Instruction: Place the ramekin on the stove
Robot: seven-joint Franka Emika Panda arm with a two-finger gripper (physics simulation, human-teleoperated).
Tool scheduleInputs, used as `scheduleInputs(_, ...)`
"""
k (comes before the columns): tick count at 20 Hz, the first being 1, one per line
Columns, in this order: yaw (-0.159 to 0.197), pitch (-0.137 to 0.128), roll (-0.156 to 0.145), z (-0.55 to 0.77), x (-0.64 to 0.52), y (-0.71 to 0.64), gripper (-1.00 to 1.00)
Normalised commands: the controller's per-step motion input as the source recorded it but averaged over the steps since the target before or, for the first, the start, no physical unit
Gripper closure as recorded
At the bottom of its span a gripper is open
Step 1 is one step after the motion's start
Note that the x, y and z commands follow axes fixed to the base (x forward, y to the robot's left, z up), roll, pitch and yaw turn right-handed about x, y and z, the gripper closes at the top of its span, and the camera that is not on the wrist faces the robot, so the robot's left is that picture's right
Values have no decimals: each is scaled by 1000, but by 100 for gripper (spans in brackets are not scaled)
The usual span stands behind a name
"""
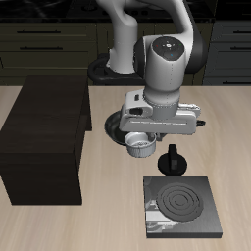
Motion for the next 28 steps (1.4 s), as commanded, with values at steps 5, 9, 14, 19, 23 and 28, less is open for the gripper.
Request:
scheduleInputs(5, -9, 3, 19, 130, 153, 164, 100)
scheduleInputs(9, 24, -2, 20, 64, 146, 215, 100)
scheduleInputs(14, -9, 20, 8, 17, 269, 226, 100)
scheduleInputs(19, -3, 3, -26, 22, 230, 74, 100)
scheduleInputs(23, 9, -8, -43, 87, 378, 50, 100)
scheduleInputs(28, -8, 1, -25, 70, 245, 56, 100)
